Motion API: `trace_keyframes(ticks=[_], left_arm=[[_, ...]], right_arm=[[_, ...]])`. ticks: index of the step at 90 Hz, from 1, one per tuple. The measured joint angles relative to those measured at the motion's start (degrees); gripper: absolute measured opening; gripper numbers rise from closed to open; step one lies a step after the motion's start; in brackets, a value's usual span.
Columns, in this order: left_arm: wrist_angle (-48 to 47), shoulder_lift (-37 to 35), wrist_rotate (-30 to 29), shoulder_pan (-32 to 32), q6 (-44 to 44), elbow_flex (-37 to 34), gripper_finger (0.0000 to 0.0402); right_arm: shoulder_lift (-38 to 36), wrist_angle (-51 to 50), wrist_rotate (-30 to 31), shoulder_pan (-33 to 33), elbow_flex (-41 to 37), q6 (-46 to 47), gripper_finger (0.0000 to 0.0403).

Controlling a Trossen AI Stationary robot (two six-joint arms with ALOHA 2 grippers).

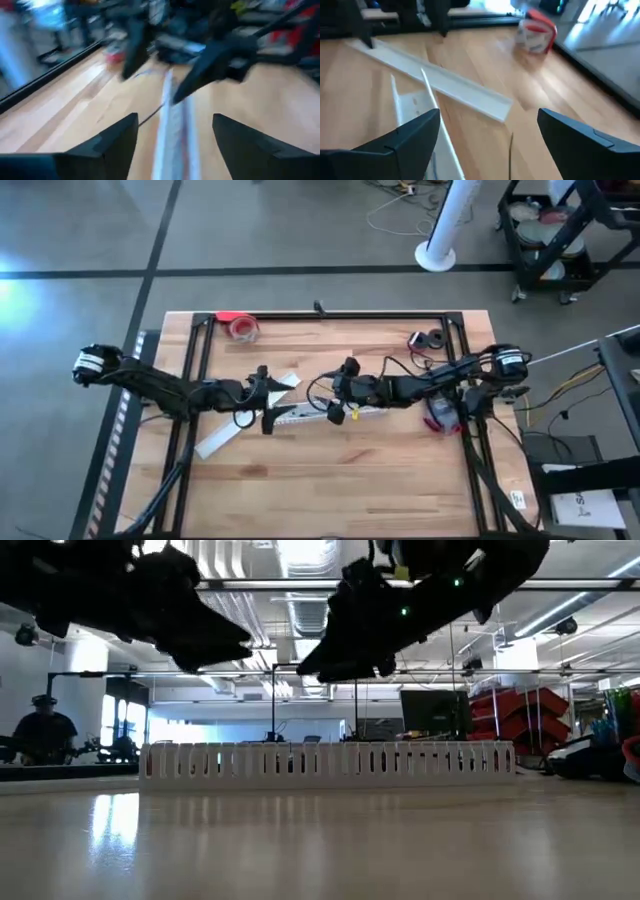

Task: Ziptie cables
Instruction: Close the white cable duct

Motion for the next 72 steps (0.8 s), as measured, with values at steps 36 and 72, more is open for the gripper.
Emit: trace_keyframes(ticks=[36, 72], left_arm=[[-40.15, -10.31, -10.37, 5.19, -14.73, 5.62, 0.0235], [-39.22, -3.52, -5.48, 7.66, -23.97, -0.97, 0.0178]], right_arm=[[0.76, -1.33, -9.05, 0.23, 0.43, -1.47, 0.0325], [1.90, -2.80, -9.54, 3.17, 0.14, -3.62, 0.0325]])
